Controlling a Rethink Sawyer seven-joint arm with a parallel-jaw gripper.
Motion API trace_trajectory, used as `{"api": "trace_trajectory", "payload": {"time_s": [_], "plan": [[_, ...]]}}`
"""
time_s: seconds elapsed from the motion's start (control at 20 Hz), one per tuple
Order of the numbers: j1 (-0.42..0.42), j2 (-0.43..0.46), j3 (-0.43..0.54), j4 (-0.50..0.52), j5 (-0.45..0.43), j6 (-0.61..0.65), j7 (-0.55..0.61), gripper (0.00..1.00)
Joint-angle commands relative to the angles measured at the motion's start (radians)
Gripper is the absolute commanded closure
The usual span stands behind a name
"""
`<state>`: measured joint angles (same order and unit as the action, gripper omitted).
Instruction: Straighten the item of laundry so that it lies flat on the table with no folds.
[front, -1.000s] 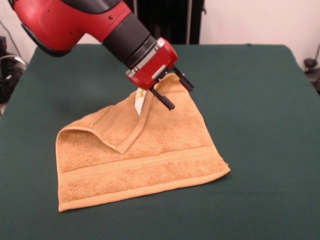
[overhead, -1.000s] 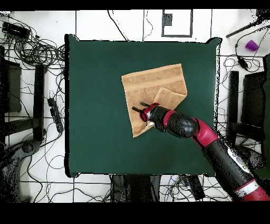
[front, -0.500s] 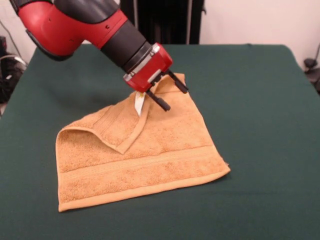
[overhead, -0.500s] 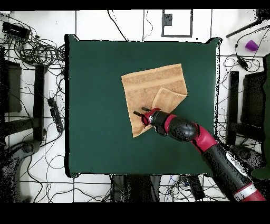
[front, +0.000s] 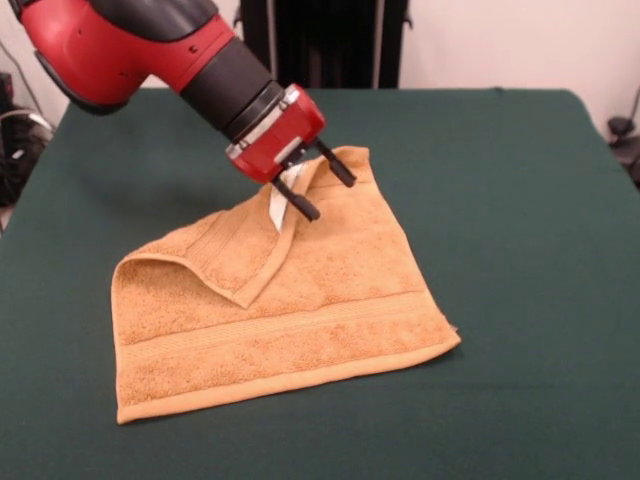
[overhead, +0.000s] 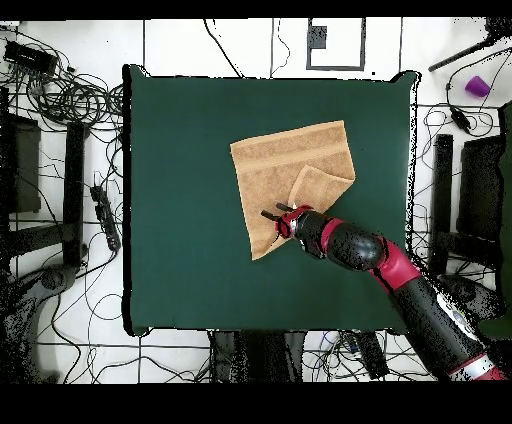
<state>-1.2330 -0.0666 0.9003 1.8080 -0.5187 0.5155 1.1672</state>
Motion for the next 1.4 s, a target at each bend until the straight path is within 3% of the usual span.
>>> {"api": "trace_trajectory", "payload": {"time_s": [0.05,0.7,1.0,1.4], "plan": [[0.035,-0.008,-0.048,-0.011,0.001,0.151,-0.072,0.0],[0.012,-0.03,-0.048,-0.018,0.0,0.22,-0.094,0.0],[0.047,0.053,-0.045,-0.008,-0.017,0.078,-0.007,0.0],[0.084,0.118,-0.049,-0.027,-0.034,-0.015,0.031,0.0]]}}
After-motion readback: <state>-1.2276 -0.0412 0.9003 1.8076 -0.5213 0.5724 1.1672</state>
